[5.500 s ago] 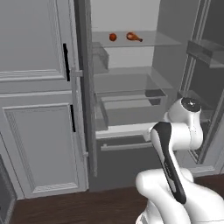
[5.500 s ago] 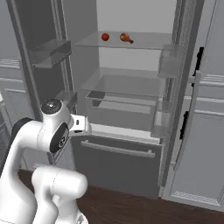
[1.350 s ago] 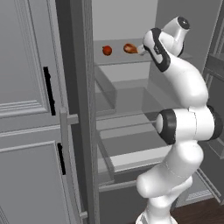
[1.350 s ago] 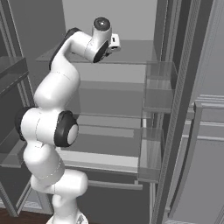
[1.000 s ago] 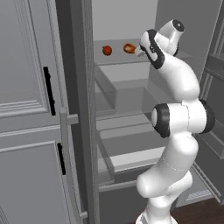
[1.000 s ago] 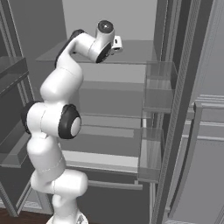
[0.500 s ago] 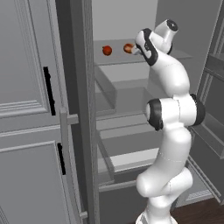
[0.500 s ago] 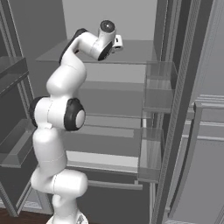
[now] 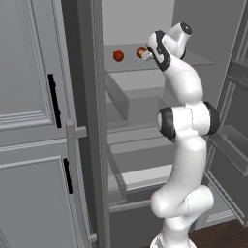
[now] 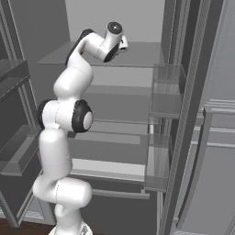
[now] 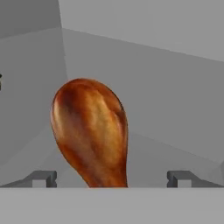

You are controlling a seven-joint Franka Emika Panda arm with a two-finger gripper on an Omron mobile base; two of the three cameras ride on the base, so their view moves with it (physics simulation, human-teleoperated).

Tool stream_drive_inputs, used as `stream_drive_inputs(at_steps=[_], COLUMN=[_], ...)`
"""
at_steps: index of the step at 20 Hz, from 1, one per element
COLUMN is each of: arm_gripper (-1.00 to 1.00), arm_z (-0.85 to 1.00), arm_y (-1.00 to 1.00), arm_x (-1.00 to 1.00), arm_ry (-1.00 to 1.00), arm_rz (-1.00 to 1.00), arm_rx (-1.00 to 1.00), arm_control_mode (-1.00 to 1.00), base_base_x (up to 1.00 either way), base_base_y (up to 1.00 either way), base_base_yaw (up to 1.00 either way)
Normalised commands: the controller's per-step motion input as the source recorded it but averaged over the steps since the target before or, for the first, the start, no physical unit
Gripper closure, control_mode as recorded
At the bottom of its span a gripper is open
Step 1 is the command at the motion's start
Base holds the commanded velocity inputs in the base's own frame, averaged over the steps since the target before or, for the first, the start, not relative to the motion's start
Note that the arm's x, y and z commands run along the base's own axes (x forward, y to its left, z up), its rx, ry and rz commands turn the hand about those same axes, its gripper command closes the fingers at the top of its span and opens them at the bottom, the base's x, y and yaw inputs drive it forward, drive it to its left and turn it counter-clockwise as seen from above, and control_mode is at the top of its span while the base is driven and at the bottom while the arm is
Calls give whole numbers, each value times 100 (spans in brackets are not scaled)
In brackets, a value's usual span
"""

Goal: Place one tomato and one chicken drumstick in each tupperware on the nearby counter, to pack two identical lunches.

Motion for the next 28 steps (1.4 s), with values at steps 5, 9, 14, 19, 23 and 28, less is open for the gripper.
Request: stream_drive_inputs(at_steps=[5, 9, 14, 19, 23, 28], arm_gripper=[-100, 100, 100, 100, 100, 100], arm_z=[-3, -44, -52, -22, -1, -15], arm_y=[0, 0, 0, -3, 0, 11], arm_x=[38, 19, -1, 0, -73, -100], arm_ry=[0, 4, 1, -1, -2, -5], arm_rz=[5, 5, 1, 0, 0, 0], arm_rx=[0, -3, -5, -3, 0, -4], arm_control_mode=[-100, -100, -100, -100, -100, -100], base_base_x=[0, 0, 0, 0, 0, 0], base_base_y=[0, 0, 0, 0, 0, 0], base_base_yaw=[0, 0, 0, 0, 0, 0])
